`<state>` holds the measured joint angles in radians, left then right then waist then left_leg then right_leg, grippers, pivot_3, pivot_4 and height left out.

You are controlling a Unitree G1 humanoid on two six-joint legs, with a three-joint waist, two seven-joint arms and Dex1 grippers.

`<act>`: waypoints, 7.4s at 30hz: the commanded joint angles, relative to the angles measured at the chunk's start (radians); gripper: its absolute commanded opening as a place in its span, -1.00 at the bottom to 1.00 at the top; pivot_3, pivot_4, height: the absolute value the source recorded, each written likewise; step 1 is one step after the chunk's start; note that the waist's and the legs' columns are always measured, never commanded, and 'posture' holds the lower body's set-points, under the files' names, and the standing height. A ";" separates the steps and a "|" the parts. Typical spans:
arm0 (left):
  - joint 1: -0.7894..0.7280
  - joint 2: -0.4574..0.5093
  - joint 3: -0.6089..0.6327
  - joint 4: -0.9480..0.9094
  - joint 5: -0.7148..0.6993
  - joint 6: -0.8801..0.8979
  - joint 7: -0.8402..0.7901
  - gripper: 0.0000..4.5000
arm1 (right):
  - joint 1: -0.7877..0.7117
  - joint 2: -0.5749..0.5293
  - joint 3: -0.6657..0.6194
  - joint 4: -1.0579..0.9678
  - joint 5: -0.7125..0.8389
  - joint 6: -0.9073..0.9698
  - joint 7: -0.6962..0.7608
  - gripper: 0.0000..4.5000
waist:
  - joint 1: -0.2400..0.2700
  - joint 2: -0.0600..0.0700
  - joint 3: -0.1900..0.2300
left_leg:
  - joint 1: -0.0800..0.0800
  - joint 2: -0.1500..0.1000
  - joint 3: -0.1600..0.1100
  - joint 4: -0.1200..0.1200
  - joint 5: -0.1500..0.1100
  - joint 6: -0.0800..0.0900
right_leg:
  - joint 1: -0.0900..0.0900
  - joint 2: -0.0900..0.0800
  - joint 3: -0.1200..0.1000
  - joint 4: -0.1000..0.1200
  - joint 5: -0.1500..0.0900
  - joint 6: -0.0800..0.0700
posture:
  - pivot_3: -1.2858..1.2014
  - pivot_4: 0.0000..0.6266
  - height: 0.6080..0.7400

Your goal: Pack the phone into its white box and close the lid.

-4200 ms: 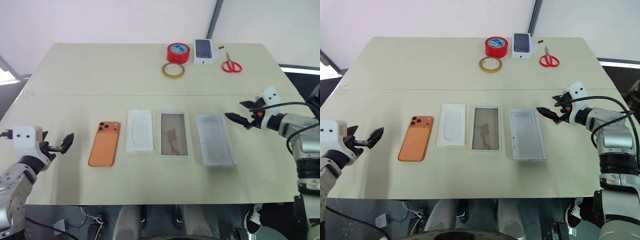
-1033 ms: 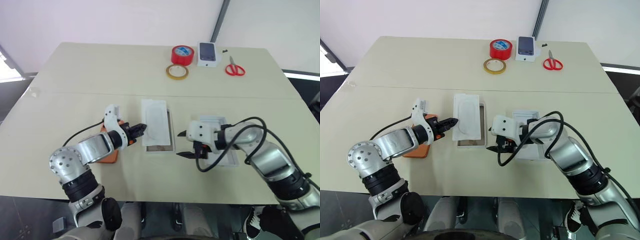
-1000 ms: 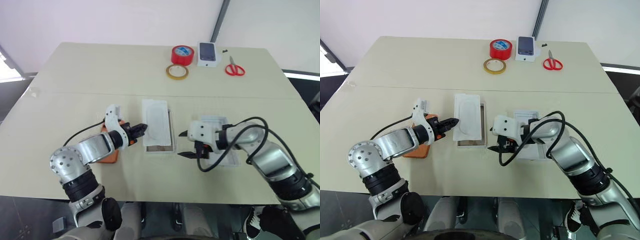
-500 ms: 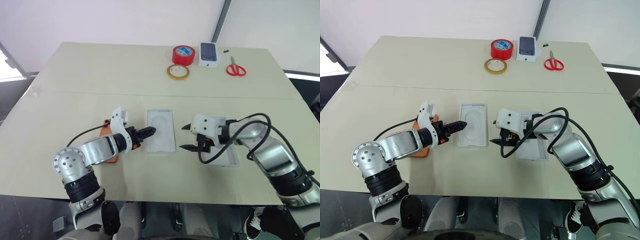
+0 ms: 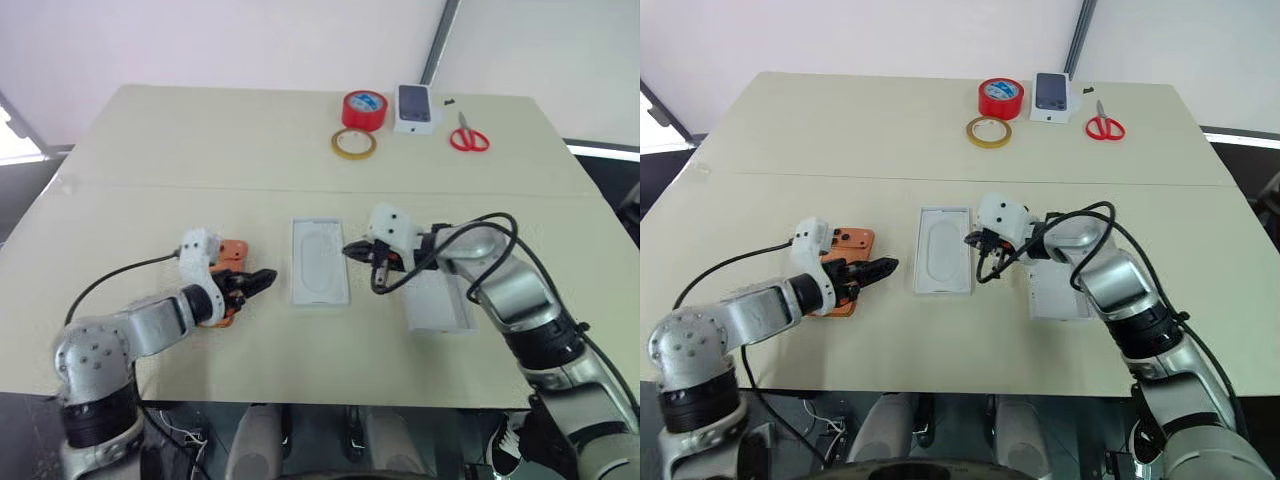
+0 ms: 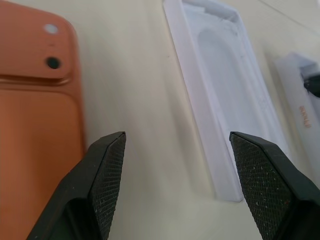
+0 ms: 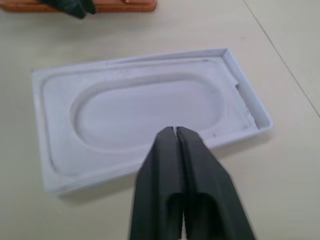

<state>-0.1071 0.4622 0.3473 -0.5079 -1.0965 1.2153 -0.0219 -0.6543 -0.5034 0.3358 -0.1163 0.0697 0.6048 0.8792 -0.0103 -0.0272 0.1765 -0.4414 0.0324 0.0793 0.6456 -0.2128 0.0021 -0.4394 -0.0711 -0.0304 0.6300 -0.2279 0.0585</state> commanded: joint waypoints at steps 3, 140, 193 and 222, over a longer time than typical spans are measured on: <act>0.139 0.148 -0.078 -0.073 0.257 -0.343 -0.331 0.54 | -0.087 0.084 0.077 0.132 -0.116 -0.035 -0.104 -0.97 | -0.003 0.000 0.000 | -0.002 0.000 0.000 -0.001 0.000 -0.001 | -0.003 -0.002 0.000 0.000 0.000 -0.001 | 0.03 -0.52 1.00; -0.266 -0.038 -0.121 0.288 -0.842 -0.315 0.590 -0.99 | -0.090 0.039 -0.048 -0.052 -0.110 -0.003 0.086 -1.00 | -0.005 0.001 -0.010 | -0.004 -0.004 0.007 -0.023 0.004 -0.004 | -0.005 -0.016 -0.011 -0.015 0.001 -0.002 | 0.03 -0.52 1.00; -0.390 0.198 -0.295 0.264 -0.295 -0.152 0.101 0.98 | -0.004 -0.149 -0.056 -0.019 -0.075 0.021 0.040 -1.00 | 0.021 0.001 -0.009 | -0.001 0.001 0.003 -0.012 0.007 0.000 | 0.003 -0.006 -0.016 -0.014 0.001 -0.001 | 0.03 -0.52 1.00; -0.637 0.160 -0.907 0.393 0.873 -0.479 -0.787 -0.94 | -0.057 -0.108 0.166 0.021 -0.339 -0.122 0.095 -1.00 | 0.023 0.002 -0.007 | -0.007 0.000 0.005 -0.008 0.007 0.002 | -0.002 0.000 -0.016 -0.010 0.000 0.001 | 0.03 -0.52 1.00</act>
<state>-0.7242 0.6570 -0.5391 -0.0507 -0.2277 0.7406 -0.7848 -0.7095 -0.6147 0.5170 -0.0258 -0.2719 0.4897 0.9617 0.0124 -0.0253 0.1691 -0.4480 0.0327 0.0844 0.6381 -0.2060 0.0040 -0.4410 -0.0713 -0.0462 0.6207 -0.2275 0.0595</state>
